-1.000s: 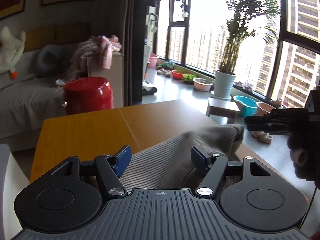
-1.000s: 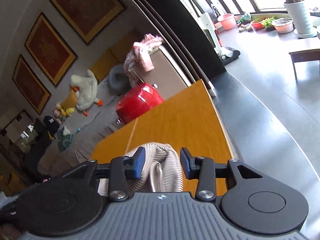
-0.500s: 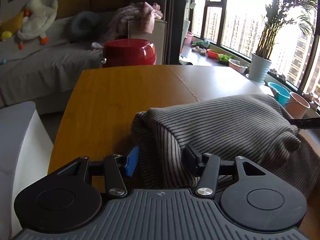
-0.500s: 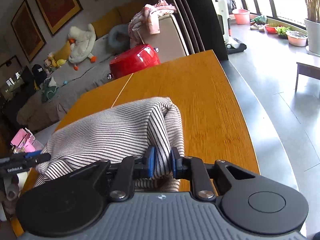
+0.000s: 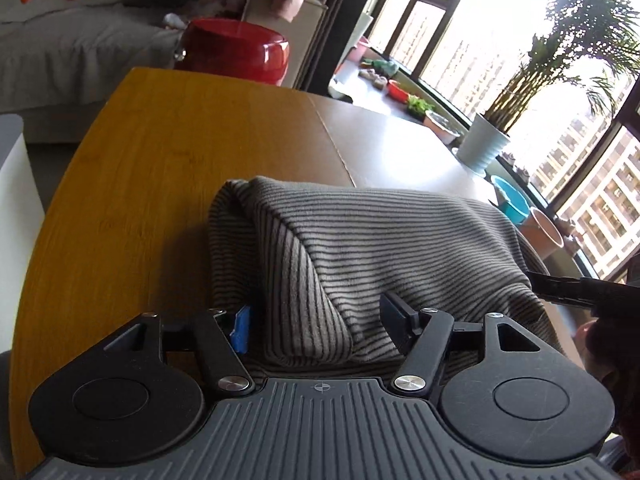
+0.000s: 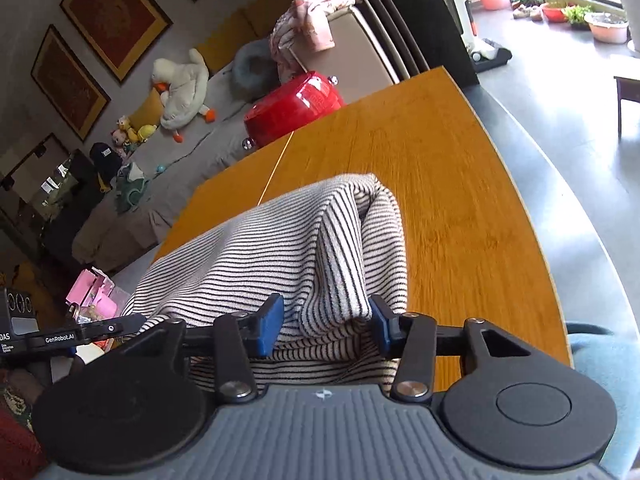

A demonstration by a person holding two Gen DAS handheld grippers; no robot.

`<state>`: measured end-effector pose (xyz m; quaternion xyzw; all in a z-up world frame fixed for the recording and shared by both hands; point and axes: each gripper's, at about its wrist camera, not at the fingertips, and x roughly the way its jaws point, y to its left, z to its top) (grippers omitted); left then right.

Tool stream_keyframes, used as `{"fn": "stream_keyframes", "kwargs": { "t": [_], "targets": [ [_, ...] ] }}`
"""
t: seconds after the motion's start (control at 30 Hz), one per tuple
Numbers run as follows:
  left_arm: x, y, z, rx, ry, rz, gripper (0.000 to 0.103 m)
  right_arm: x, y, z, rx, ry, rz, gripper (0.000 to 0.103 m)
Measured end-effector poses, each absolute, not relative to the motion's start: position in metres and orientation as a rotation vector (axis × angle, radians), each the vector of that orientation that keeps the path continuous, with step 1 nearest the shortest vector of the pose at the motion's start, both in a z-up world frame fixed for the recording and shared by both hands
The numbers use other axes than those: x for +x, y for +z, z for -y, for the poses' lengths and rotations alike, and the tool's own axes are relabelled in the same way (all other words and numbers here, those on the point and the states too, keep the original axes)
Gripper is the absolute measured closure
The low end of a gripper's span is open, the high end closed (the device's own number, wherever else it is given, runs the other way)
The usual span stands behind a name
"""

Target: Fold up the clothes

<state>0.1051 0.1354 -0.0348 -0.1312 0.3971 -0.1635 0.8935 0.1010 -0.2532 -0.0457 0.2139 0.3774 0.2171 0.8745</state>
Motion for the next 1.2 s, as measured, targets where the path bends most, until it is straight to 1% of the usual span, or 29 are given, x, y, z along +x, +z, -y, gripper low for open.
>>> {"fn": "stream_keyframes", "kwargs": {
  "t": [0.03,0.13,0.17,0.2,0.23,0.27,0.3,0.33,0.4,0.53,0.63,0.73,0.87,0.97,1.07,1.1,1.13,1.17,1.2],
  "targets": [
    [0.109,-0.036,-0.133,-0.274,-0.344,-0.821,0.033,0.103,-0.046,0.250,0.439,0.461,-0.779,0.051],
    [0.121,-0.037,-0.127,-0.270,-0.358,-0.814,0.033,0.109,-0.046,0.242,0.422,0.482,-0.764,0.043],
    [0.127,-0.037,-0.123,-0.257,-0.357,-0.806,0.034,0.114,-0.045,0.237,0.404,0.485,-0.756,0.043],
    [0.135,-0.037,-0.119,-0.235,-0.348,-0.800,0.037,0.118,-0.045,0.232,0.385,0.488,-0.749,0.047],
    [0.142,-0.036,-0.115,-0.212,-0.336,-0.795,0.040,0.124,-0.043,0.228,0.369,0.481,-0.738,0.058],
    [0.150,-0.034,-0.112,-0.185,-0.325,-0.787,0.044,0.130,-0.041,0.223,0.353,0.474,-0.727,0.064],
    [0.156,-0.030,-0.111,-0.164,-0.316,-0.778,0.054,0.136,-0.038,0.219,0.337,0.467,-0.715,0.073],
    [0.158,-0.024,-0.113,-0.164,-0.318,-0.769,0.063,0.142,-0.035,0.219,0.352,0.467,-0.708,0.077],
    [0.153,-0.011,-0.116,-0.170,-0.334,-0.742,0.069,0.152,-0.023,0.226,0.411,0.466,-0.684,0.079],
    [0.117,0.013,-0.122,-0.164,-0.381,-0.677,0.069,0.133,-0.003,0.234,0.432,0.516,-0.649,0.080],
    [0.087,0.014,-0.123,-0.164,-0.416,-0.676,0.069,0.105,0.003,0.240,0.430,0.548,-0.647,0.080],
    [0.077,0.000,-0.124,-0.167,-0.413,-0.705,0.068,0.084,-0.002,0.243,0.429,0.551,-0.659,0.080],
    [0.087,-0.027,-0.131,-0.172,-0.336,-0.745,0.068,0.076,-0.024,0.240,0.414,0.519,-0.691,0.079],
    [0.098,-0.034,-0.144,-0.228,-0.303,-0.760,0.062,0.077,-0.044,0.236,0.398,0.488,-0.717,0.074],
    [0.092,-0.021,-0.148,-0.198,-0.269,-0.720,0.058,0.077,-0.048,0.243,0.424,0.477,-0.735,0.069],
    [0.087,-0.014,-0.148,-0.179,-0.254,-0.701,0.054,0.076,-0.046,0.247,0.426,0.472,-0.738,0.060],
    [0.083,-0.008,-0.149,-0.161,-0.238,-0.682,0.049,0.074,-0.041,0.251,0.413,0.460,-0.727,0.050],
    [0.079,-0.002,-0.150,-0.160,-0.235,-0.670,0.046,0.071,-0.035,0.256,0.399,0.448,-0.717,0.045],
    [0.075,0.003,-0.149,-0.177,-0.250,-0.663,0.039,0.069,-0.030,0.260,0.385,0.436,-0.706,0.030]
  ]
}}
